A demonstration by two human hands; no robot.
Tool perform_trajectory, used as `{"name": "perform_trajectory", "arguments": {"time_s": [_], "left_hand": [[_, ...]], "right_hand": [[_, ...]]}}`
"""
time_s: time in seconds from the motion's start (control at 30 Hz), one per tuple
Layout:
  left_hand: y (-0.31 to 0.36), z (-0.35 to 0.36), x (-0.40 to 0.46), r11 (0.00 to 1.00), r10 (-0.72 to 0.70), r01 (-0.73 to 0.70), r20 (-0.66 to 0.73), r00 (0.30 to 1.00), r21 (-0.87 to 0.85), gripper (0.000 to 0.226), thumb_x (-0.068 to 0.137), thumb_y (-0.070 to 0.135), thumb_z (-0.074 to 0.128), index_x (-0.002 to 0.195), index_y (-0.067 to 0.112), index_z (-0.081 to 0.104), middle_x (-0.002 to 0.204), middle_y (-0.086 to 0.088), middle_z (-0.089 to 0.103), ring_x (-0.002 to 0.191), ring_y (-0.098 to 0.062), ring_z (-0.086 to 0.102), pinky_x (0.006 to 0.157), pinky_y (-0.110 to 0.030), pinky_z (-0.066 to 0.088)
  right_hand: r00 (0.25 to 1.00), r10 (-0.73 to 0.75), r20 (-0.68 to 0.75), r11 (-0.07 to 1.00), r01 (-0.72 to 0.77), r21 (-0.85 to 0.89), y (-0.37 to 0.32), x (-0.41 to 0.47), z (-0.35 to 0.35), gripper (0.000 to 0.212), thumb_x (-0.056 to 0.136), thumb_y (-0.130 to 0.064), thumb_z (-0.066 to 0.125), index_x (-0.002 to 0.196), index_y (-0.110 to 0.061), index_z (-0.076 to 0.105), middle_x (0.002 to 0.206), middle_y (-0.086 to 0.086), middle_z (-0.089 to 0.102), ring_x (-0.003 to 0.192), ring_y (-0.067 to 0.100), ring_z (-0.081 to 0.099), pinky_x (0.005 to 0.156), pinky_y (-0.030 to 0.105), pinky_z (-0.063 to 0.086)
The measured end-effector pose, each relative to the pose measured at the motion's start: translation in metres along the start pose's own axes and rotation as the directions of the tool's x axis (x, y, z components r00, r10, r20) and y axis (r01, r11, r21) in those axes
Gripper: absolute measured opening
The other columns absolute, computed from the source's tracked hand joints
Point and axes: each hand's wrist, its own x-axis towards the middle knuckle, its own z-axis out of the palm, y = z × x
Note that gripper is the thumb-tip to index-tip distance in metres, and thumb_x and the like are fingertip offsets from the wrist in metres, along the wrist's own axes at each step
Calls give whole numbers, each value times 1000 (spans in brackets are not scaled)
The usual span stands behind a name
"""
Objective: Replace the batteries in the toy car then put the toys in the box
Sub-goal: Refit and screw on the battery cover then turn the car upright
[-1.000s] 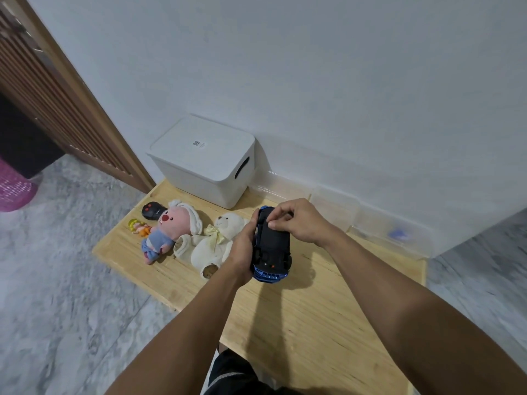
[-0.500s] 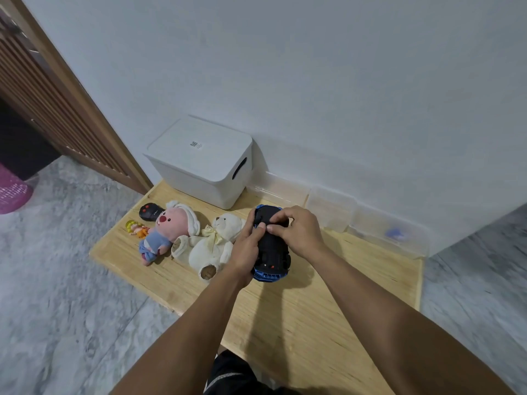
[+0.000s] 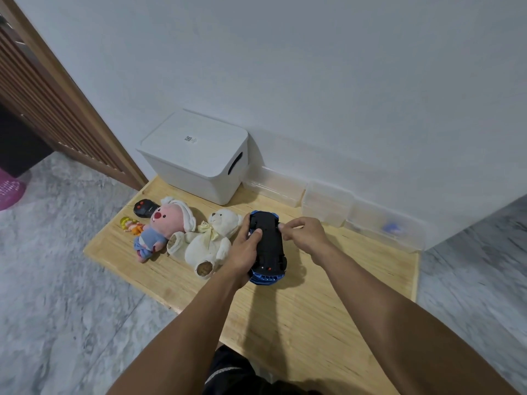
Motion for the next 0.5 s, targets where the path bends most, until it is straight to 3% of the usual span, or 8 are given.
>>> {"name": "perform_trajectory", "arguments": {"time_s": [0.13,0.27,0.4,0.5], "left_hand": [[0,-8,5,998,-65,65,-47,997,0,52,104,24,41,148,45,25,120,-1,60,98,-25,64,75,-41,58],[-3,-13,6,994,-106,107,-63,992,21,52,103,24,42,149,43,26,114,4,60,96,-23,64,75,-40,57],[-7,-15,6,995,-90,93,-50,995,48,52,103,22,42,149,42,27,110,9,59,93,-19,63,76,-39,57],[-13,-19,7,995,-63,69,-74,995,75,54,103,19,43,151,38,25,107,12,59,92,-17,63,76,-37,55]], "right_hand": [[992,-45,-120,978,19,-208,19,11,-24,10,85,-12,68,76,-17,71,94,1,71,97,20,63,85,36,51],[990,-74,-123,862,1,-506,42,11,-39,14,81,-15,70,72,-26,73,92,-4,75,92,19,68,81,32,55],[993,-83,-81,811,20,-585,57,3,-39,11,83,-17,69,85,-24,77,97,-7,74,95,17,67,78,25,51],[994,-92,-57,818,43,-574,62,0,-31,11,82,-17,69,85,-25,77,95,-7,73,94,16,67,79,25,52]]}}
